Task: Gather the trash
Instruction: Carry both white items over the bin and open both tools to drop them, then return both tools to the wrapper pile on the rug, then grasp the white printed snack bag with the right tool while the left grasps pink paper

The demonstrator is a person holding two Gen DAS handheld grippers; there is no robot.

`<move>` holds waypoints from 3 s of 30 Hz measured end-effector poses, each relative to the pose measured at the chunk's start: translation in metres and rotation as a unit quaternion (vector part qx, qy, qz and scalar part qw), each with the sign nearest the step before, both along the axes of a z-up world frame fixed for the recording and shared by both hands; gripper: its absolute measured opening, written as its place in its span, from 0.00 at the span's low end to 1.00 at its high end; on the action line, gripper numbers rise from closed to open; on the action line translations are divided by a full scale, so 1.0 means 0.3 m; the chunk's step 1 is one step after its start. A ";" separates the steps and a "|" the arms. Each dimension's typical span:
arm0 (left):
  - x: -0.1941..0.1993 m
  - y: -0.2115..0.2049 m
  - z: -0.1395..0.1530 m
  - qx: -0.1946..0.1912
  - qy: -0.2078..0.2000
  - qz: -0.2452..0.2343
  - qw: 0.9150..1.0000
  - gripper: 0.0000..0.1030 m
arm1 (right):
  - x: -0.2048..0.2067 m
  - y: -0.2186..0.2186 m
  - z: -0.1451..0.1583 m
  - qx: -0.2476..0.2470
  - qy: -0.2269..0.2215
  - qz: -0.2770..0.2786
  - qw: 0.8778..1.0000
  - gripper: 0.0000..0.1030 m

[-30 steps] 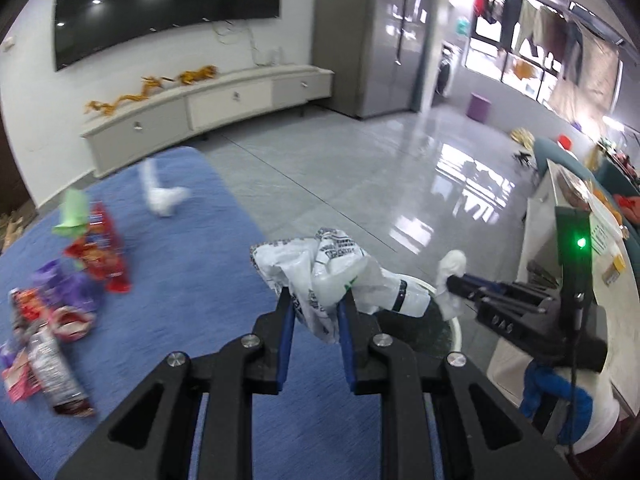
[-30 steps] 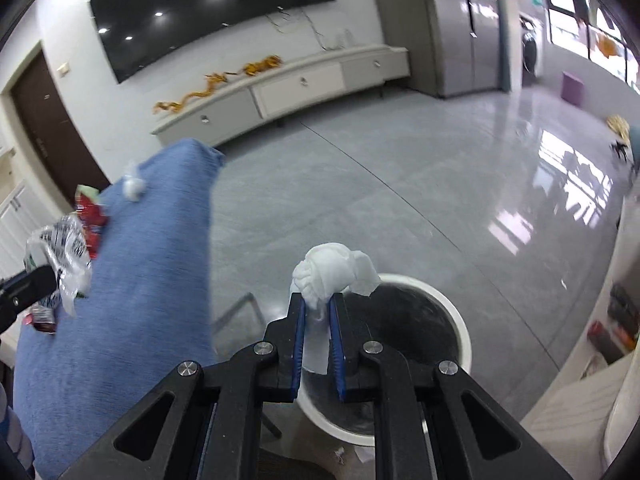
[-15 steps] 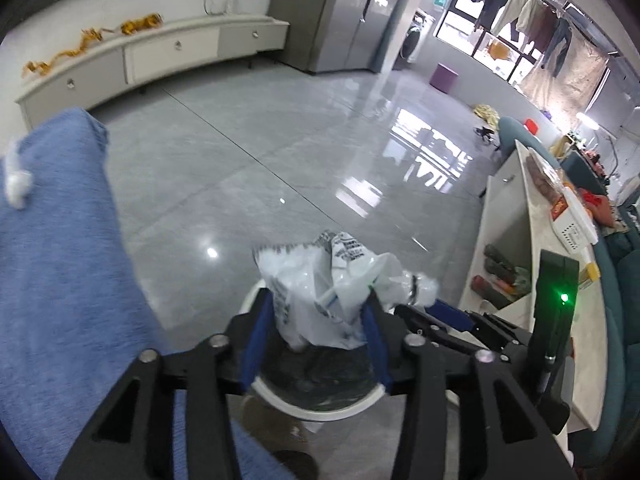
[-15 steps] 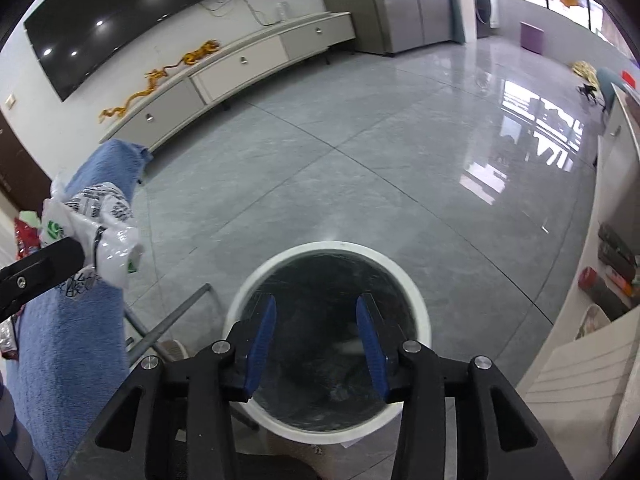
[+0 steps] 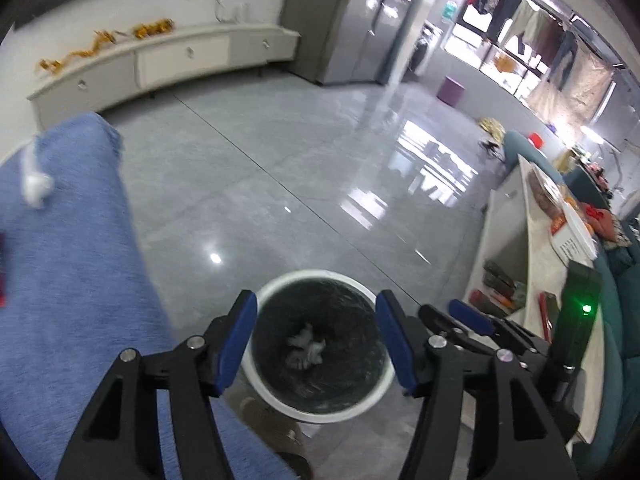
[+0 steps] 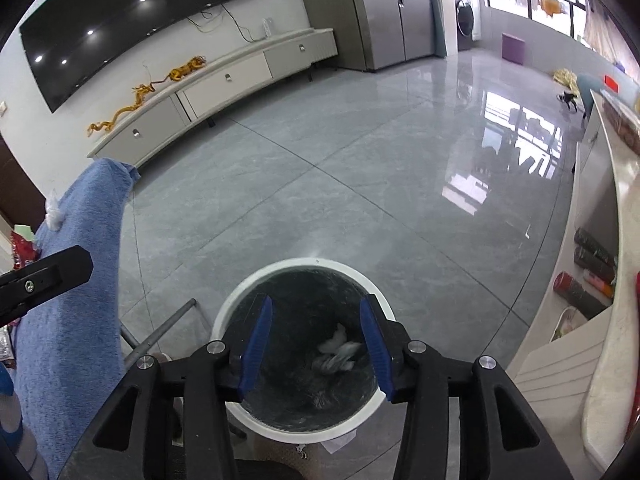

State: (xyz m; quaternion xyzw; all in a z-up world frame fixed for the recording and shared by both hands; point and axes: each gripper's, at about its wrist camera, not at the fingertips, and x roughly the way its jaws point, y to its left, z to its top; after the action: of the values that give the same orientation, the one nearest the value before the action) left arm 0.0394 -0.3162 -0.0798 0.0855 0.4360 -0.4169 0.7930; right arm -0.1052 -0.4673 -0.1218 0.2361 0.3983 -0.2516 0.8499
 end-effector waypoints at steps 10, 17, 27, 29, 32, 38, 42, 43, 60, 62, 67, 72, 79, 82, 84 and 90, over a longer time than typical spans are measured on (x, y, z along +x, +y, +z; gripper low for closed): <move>0.012 0.265 0.182 -0.013 -0.114 0.122 0.986 0.58 | 0.050 0.146 0.183 -0.055 -0.050 0.046 0.996 0.42; 0.013 0.462 0.269 -0.021 -0.161 0.190 0.968 0.58 | 0.107 0.302 0.277 -0.086 -0.078 0.096 0.989 0.42; 0.020 0.705 0.323 -0.031 -0.188 0.251 0.949 0.58 | 0.194 0.497 0.355 -0.106 -0.096 0.156 0.977 0.43; 0.018 0.751 0.319 -0.034 -0.191 0.261 0.946 0.58 | 0.210 0.538 0.365 -0.110 -0.096 0.169 0.975 0.44; 0.024 0.813 0.321 -0.043 -0.191 0.275 0.941 0.72 | 0.237 0.602 0.377 -0.119 -0.096 0.188 0.970 0.45; 0.033 0.934 0.317 -0.054 -0.201 0.300 0.931 0.73 | 0.295 0.725 0.396 -0.126 -0.093 0.224 0.962 0.47; 0.063 1.017 0.291 -0.055 -0.194 0.318 0.926 0.73 | 0.336 0.799 0.392 -0.125 -0.087 0.249 0.957 0.47; 0.073 1.045 0.277 -0.052 -0.191 0.325 0.925 0.73 | 0.352 0.823 0.388 -0.125 -0.084 0.257 0.955 0.47; 0.160 1.494 -0.005 -0.003 -0.107 0.398 0.911 0.73 | 0.519 1.005 0.283 -0.070 -0.063 0.354 0.930 0.49; 0.171 1.505 -0.012 -0.010 -0.100 0.381 0.919 0.73 | 0.548 1.040 0.260 -0.053 -0.061 0.372 0.925 0.49; 0.228 1.492 -0.003 -0.028 -0.088 0.330 0.940 0.72 | 0.598 1.127 0.210 -0.014 -0.057 0.416 0.908 0.49; 0.270 1.477 -0.004 -0.038 -0.080 0.312 0.946 0.72 | 0.640 1.204 0.174 0.007 -0.050 0.453 0.890 0.49; 0.329 1.475 -0.045 -0.047 -0.043 0.314 0.947 0.72 | 0.715 1.282 0.105 0.013 -0.032 0.483 0.875 0.49; 0.358 1.475 -0.064 -0.060 -0.022 0.318 0.946 0.72 | 0.733 1.290 0.070 0.021 -0.024 0.486 0.873 0.44; 0.380 1.473 -0.074 -0.070 -0.007 0.319 0.945 0.73 | 0.731 1.284 0.051 0.033 -0.021 0.490 0.871 0.33; 0.437 1.474 -0.116 -0.104 0.044 0.335 0.935 0.73 | 0.666 1.228 0.062 0.031 -0.027 0.492 0.869 0.32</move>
State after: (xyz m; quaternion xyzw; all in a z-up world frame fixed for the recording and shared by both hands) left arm 0.1705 0.1260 -0.1147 -0.1669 0.4277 -0.1730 0.8713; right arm 0.0945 -0.0988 -0.1031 0.0424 0.4472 0.2183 0.8663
